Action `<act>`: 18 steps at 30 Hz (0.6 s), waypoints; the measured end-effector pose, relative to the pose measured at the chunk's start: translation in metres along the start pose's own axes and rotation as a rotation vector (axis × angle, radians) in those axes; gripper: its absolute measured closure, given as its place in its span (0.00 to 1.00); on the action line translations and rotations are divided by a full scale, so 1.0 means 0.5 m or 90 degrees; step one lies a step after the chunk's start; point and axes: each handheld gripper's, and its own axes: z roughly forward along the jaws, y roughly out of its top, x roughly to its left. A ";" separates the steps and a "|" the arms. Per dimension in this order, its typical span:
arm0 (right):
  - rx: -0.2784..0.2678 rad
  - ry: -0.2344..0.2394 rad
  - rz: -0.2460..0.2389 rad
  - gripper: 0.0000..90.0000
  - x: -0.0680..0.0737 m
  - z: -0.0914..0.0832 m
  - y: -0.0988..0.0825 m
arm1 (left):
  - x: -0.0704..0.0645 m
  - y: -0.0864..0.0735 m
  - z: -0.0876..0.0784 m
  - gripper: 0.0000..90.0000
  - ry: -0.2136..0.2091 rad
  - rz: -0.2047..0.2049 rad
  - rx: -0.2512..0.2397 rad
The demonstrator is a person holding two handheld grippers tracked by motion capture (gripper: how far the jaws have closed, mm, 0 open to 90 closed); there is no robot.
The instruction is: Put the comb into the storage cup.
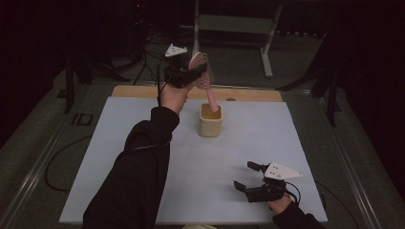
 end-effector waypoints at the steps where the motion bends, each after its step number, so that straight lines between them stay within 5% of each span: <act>1: 0.000 0.000 0.000 0.11 0.000 0.000 0.000 | 0.000 -0.002 0.002 0.73 -0.001 -0.003 0.001; 18: 0.002 0.002 0.002 0.11 0.001 0.001 0.000 | 0.011 -0.041 0.029 0.73 -0.004 -0.012 0.032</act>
